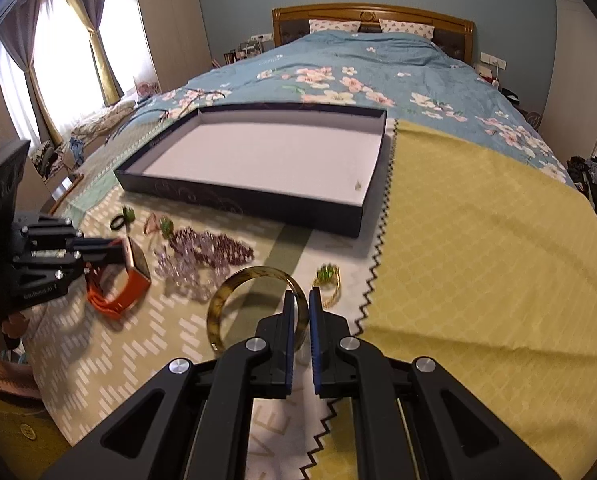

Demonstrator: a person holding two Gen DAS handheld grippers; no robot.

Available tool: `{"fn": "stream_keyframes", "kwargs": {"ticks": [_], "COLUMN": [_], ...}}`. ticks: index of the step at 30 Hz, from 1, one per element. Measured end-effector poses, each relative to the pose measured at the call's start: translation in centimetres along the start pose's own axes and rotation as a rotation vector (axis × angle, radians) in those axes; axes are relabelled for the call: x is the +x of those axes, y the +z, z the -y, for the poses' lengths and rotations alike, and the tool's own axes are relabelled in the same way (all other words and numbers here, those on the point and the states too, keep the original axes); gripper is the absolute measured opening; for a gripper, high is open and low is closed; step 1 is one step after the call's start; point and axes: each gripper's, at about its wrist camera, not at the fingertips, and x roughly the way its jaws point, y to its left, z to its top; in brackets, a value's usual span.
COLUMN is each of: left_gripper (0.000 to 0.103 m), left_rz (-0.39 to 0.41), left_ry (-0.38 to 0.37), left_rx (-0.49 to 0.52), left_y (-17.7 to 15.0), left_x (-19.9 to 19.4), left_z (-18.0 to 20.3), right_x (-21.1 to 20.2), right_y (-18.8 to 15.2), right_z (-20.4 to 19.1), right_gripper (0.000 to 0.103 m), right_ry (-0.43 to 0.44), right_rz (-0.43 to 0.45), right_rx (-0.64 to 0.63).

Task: Organize jewelry
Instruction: 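Grasp the orange watch band with the left tool while the right tool grasps the tortoiseshell bangle, then carry the watch band and bangle into the white box and open both tools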

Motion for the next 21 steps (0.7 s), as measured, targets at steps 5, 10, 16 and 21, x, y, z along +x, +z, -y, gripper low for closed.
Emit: {"fn": "stream_keyframes", "kwargs": {"ticks": [5, 10, 16, 21], "left_gripper": [0.007, 0.007, 0.007, 0.007], "left_rz": [0.035, 0.114, 0.15, 0.146], "left_ry": [-0.053, -0.049, 0.012, 0.046], "left_rx": [-0.079, -0.122, -0.177, -0.21], "left_y": [0.5, 3.1, 7.7, 11.7], "left_x": [-1.7, -3.7, -3.1, -1.0], "left_z": [-1.7, -3.9, -7.1, -9.3], "right_x": [-0.6, -0.3, 2.0, 5.5], "right_y": [2.1, 5.5, 10.2, 13.7], "right_z": [-0.2, -0.2, 0.0, 1.1], "right_gripper": [0.006, 0.006, 0.006, 0.006], "right_ry": [0.029, 0.039, 0.028, 0.02], "right_rz": [0.05, 0.107, 0.144, 0.128], "right_rx": [-0.001, -0.02, -0.025, 0.019]}}
